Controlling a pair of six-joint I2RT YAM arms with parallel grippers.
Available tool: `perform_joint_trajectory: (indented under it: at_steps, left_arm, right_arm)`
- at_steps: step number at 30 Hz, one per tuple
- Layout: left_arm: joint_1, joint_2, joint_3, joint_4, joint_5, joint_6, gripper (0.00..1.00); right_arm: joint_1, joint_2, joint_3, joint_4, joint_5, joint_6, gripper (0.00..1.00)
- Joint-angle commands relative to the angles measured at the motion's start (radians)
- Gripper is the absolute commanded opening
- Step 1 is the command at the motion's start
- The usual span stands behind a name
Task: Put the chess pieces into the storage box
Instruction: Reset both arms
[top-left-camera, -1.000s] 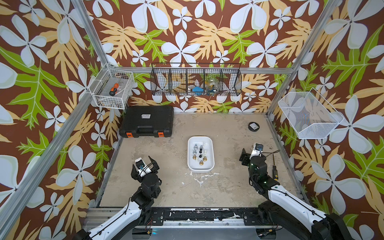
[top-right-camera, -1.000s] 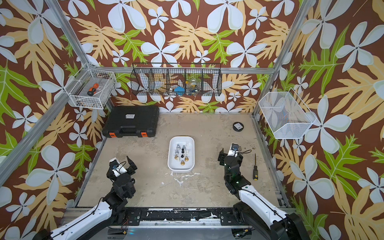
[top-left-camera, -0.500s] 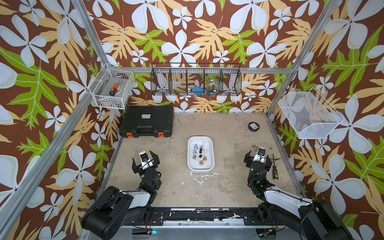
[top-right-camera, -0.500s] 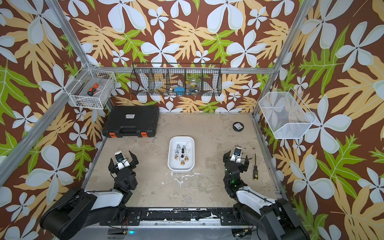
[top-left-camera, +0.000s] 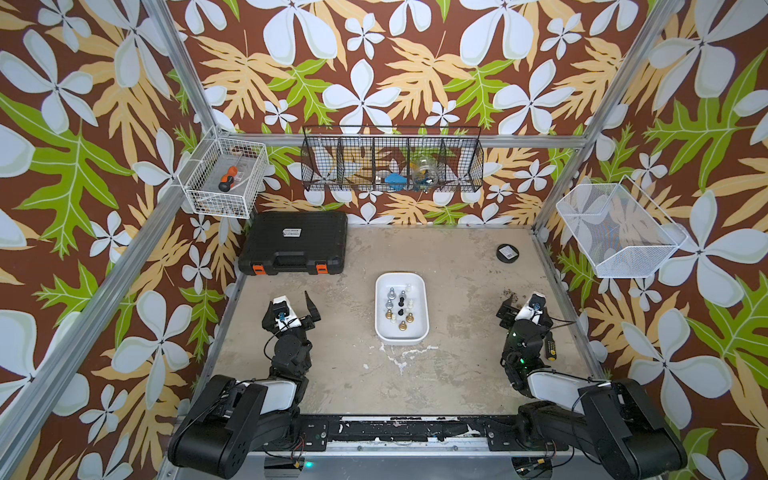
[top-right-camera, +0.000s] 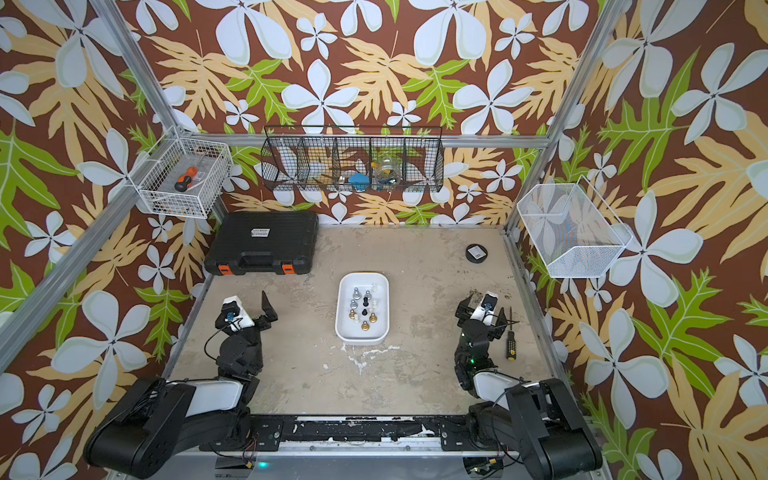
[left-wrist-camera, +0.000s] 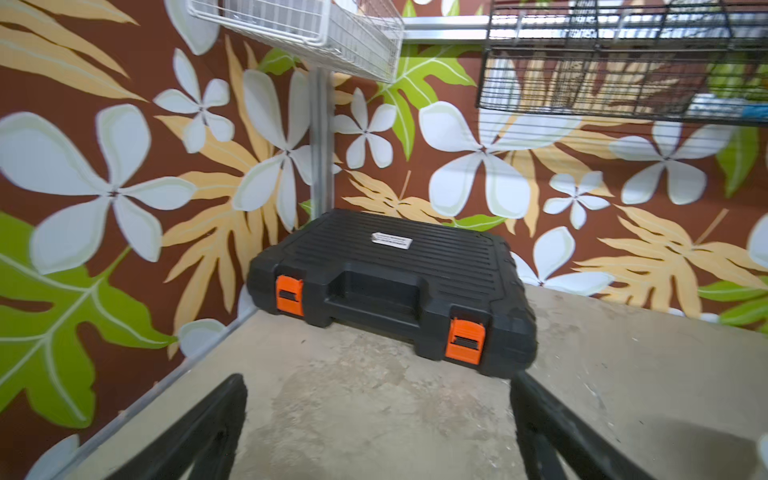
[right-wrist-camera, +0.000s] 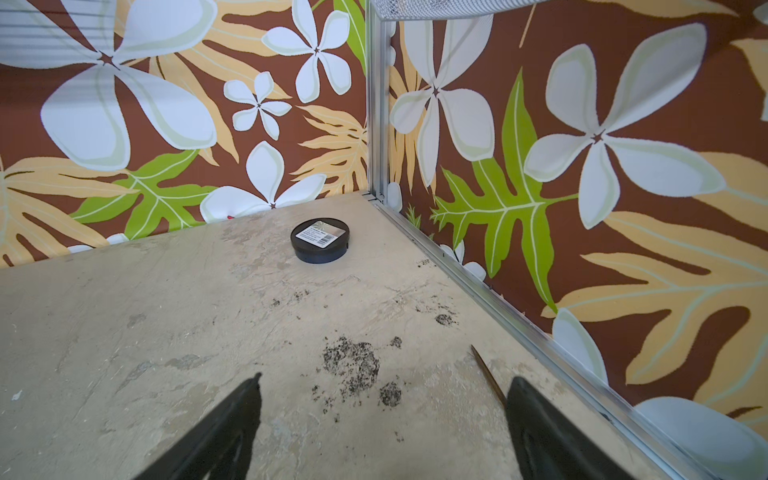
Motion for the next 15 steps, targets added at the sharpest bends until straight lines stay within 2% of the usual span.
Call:
perform_joint_trajectory:
  at_steps: [1, 5, 7, 9, 11, 13, 15]
  left_arm:
    - [0.003, 0.019, -0.025, 0.048, 0.057, -0.01, 1.0]
    - [0.003, 0.076, 0.002, 0.028, 0.087, -0.001, 1.0]
    - [0.005, 0.146, -0.012, 0.122, 0.08, -0.002, 1.0]
    - [0.006, 0.208, -0.039, 0.233, 0.079, -0.002, 1.0]
    - [0.006, 0.242, -0.048, 0.308, 0.082, 0.011, 1.0]
    - [0.01, 0.205, -0.042, 0.242, 0.094, 0.001, 1.0]
    - [0.032, 0.188, -0.004, 0.145, 0.19, 0.006, 1.0]
  right_arm:
    - [-0.018, 0.033, -0.001, 0.101, -0.053, -0.041, 0.92]
    - [-0.028, 0.131, -0.019, 0.241, -0.073, -0.059, 0.92]
    - [-0.028, 0.156, -0.014, 0.275, -0.078, -0.078, 0.92]
    - [-0.028, 0.127, -0.009, 0.218, -0.088, -0.061, 0.92]
    - [-0.029, 0.13, -0.033, 0.269, -0.099, -0.071, 0.92]
    - [-0.031, 0.137, -0.034, 0.277, -0.161, -0.09, 0.93]
    - [-0.036, 0.166, -0.014, 0.273, -0.232, -0.114, 0.93]
